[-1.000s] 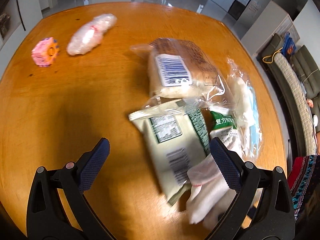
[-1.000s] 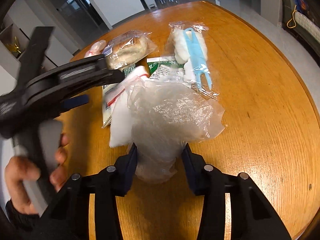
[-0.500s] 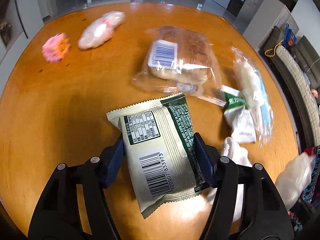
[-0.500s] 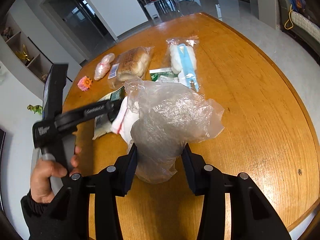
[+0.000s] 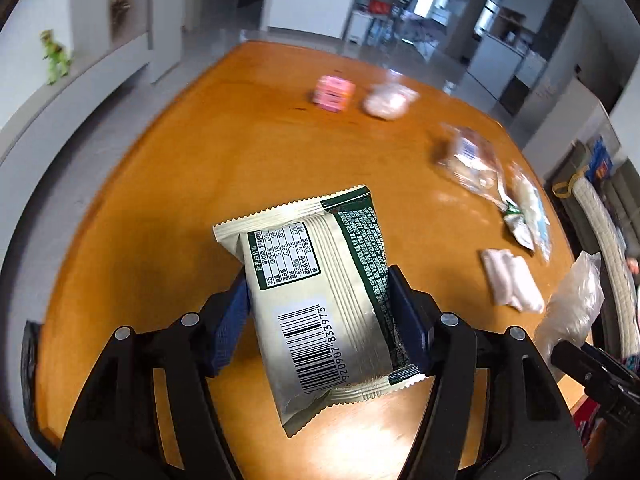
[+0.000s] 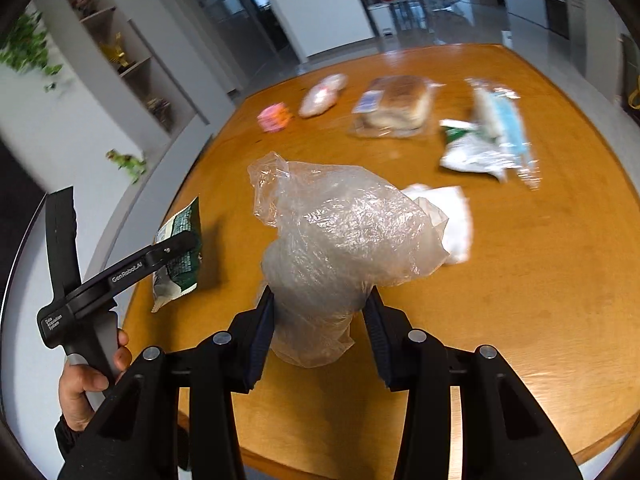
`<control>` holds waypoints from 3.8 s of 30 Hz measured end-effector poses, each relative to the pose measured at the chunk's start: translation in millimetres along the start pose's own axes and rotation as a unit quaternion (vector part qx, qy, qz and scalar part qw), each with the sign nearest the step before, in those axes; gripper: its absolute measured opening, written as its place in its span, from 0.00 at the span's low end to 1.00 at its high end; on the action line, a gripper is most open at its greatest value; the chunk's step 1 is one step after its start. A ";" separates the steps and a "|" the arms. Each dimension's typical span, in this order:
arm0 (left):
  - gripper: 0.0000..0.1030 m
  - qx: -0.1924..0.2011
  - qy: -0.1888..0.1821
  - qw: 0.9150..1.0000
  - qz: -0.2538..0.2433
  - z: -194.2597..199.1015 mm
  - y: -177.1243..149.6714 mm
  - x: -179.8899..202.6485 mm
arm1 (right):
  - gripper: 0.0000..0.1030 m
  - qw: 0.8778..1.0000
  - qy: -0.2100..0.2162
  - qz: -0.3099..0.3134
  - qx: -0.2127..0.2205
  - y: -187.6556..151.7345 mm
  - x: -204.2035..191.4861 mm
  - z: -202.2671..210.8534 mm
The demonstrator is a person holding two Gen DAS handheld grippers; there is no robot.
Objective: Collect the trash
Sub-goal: 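Drop snack packet from left gripper while right drops plastic bag into trash bag, then grasp the bread bag with left gripper while right grasps the white gloves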
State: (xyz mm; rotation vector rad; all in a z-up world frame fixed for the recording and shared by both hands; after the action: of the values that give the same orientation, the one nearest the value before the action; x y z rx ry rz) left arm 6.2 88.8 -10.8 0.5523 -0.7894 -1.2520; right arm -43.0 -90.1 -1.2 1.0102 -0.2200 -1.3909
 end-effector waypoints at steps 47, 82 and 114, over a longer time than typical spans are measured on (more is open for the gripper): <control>0.94 0.085 0.293 0.903 0.303 239.3 -150.1 -385.4 | 0.65 0.899 0.238 0.324 -0.174 -201.3 -371.2 -50.0; 0.94 -0.072 -0.091 0.993 0.008 -70.1 29.9 83.3 | 0.73 0.971 -0.196 0.132 -0.027 55.8 87.3 -72.0; 0.71 -0.114 -0.114 0.980 -0.119 -187.0 45.3 205.2 | 0.20 0.999 -0.048 0.000 -0.017 46.1 128.6 -29.3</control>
State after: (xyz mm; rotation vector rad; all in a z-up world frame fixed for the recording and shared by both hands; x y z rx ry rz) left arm 203.3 -108.3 -48.5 0.3260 -0.7716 -1.6260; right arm 39.1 -196.2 -40.2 0.9169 -0.2660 -1.4392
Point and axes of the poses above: each gripper's, at about its wrist camera, not at the fingertips, and z roughly against the way its jaws point, x to its right, y to its top, the point moved 9 cm from there along -z, roughly the way its jaws point, and after that the axes turned 14 degrees about x, right-handed, at the moved point
